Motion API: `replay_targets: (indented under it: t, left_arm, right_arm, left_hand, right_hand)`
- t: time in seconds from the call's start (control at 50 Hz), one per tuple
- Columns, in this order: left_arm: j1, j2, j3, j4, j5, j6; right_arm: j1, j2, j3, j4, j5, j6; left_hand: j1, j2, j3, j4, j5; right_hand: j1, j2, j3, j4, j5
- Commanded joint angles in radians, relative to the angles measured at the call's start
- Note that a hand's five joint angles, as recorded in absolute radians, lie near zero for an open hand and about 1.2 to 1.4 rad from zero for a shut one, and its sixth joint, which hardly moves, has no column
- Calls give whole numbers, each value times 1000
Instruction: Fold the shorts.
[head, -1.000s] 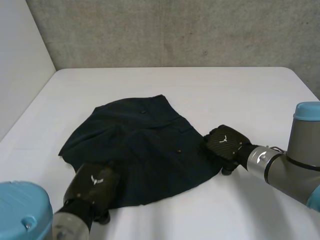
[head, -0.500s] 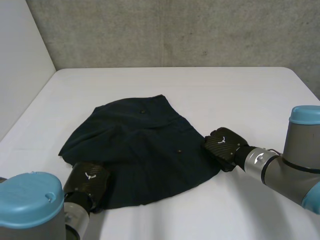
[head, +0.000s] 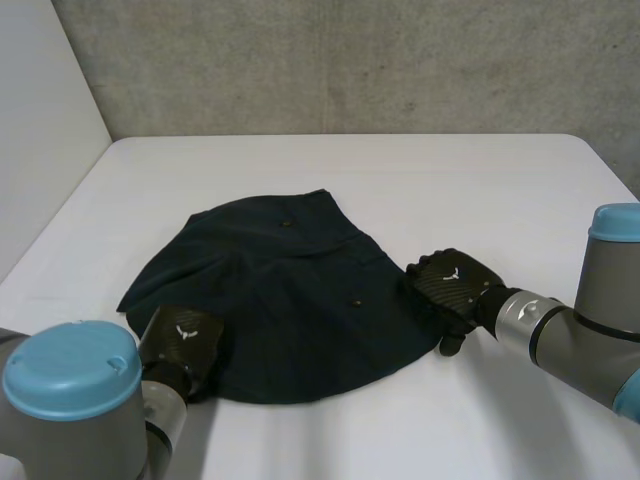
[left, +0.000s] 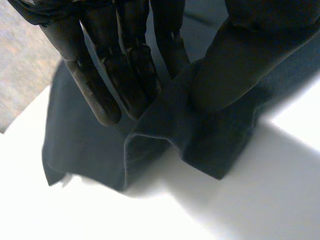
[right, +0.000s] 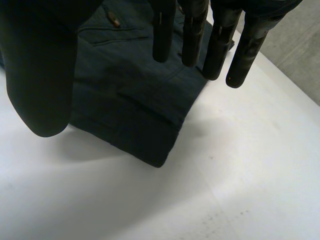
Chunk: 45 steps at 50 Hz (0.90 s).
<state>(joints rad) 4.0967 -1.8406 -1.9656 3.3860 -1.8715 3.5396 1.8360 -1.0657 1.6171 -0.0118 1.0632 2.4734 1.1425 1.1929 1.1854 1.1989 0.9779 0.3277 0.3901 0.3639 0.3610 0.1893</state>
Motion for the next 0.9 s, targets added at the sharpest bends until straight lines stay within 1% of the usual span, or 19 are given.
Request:
replay_targets:
  t: [0.02, 0.1, 0.2, 0.22, 0.24, 0.28, 0.3, 0.34, 0.36, 0.42, 0.44, 0.5, 0.52, 0.56, 0.6, 0.66, 0.68, 0.76, 0.9]
  left_arm:
    - [-1, 87, 48, -19, 2, 19]
    - [-1, 171, 73, -24, 2, 19]
    - [-1, 250, 93, -33, 0, 16]
    - [-1, 262, 96, -34, 0, 15]
    - [-1, 274, 99, -34, 0, 13]
    - [-3, 310, 102, -36, 0, 10]
    - [-3, 323, 103, -36, 0, 10]
    - [-6, 359, 113, -36, 0, 10]
    - [-6, 371, 117, -36, 0, 10]
    - [-3, 423, 139, -36, 0, 13]
    - [-3, 432, 145, -36, 0, 13]
    - [1, 484, 188, -36, 2, 18]
    - [1, 497, 203, -34, 2, 19]
    - [4, 532, 258, -36, 3, 21]
    - [7, 557, 304, -37, 2, 22]
    - [19, 604, 396, -37, 2, 22]
    - [25, 627, 437, -37, 0, 24]
    - [37, 687, 540, -37, -2, 33]
    - [31, 728, 662, -60, -3, 85]
  right_arm:
    - [11, 27, -22, 1, 0, 80]
    - [32, 62, -43, -3, 1, 146]
    - [48, 105, -71, -7, 15, 162]
    - [49, 113, -77, -7, 23, 163]
    - [51, 125, -91, -8, 35, 167]
    - [55, 131, -101, -16, 49, 170]
    - [63, 125, -106, -39, 66, 183]
    - [63, 113, -106, -68, 79, 200]
    - [62, 89, -102, -101, 104, 220]
    - [57, 9, -100, -123, 139, 234]
    - [54, -64, -100, -123, 149, 242]
    - [54, -175, -108, -120, 153, 243]
    - [54, -242, -115, -114, 155, 246]
    - [55, -301, -134, -102, 158, 249]
    - [55, -380, -178, -53, 158, 248]
    - [52, -442, -244, 24, 153, 248]
    - [52, -473, -294, 76, 152, 252]
    - [54, -542, -419, 176, 155, 252]
    - [62, -582, -620, 312, 167, 265]
  left_hand:
    - [254, 203, 211, 197, 244]
    - [254, 203, 211, 197, 244]
    - [254, 203, 211, 197, 244]
    - [254, 203, 211, 197, 244]
    - [254, 203, 211, 197, 244]
    - [254, 203, 211, 197, 244]
    - [254, 203, 211, 197, 244]
    - [254, 203, 211, 197, 244]
    - [254, 203, 211, 197, 244]
    - [254, 203, 211, 197, 244]
    - [254, 203, 211, 197, 244]
    - [254, 203, 211, 197, 244]
    - [254, 203, 211, 197, 244]
    - [254, 203, 211, 197, 244]
    - [254, 203, 211, 197, 244]
    - [254, 203, 211, 197, 244]
    - [254, 203, 211, 197, 244]
    - [254, 203, 211, 197, 244]
    - [254, 203, 211, 197, 244]
  right_hand:
    - [48, -15, 12, 15, 12]
    - [77, 15, 41, 44, 41]
    - [203, 141, 167, 170, 167]
    - [288, 225, 252, 255, 252]
    - [559, 497, 523, 526, 523]
    - [956, 893, 920, 923, 920]
    - [1067, 1005, 1031, 1034, 1031]
    - [1069, 1006, 1032, 1035, 1032]
    - [1069, 1006, 1032, 1035, 1032]
    - [1069, 1006, 1032, 1035, 1032]
    - [1069, 1006, 1032, 1035, 1032]
    - [1069, 1006, 1032, 1035, 1032]
    - [1069, 1006, 1032, 1035, 1032]
    - [1069, 1006, 1032, 1035, 1032]
    - [1069, 1006, 1032, 1035, 1032]
    - [1069, 1006, 1032, 1035, 1032]
    - [1069, 1006, 1032, 1035, 1032]
    - [1069, 1006, 1032, 1035, 1032]
    - [1069, 1006, 1032, 1035, 1032]
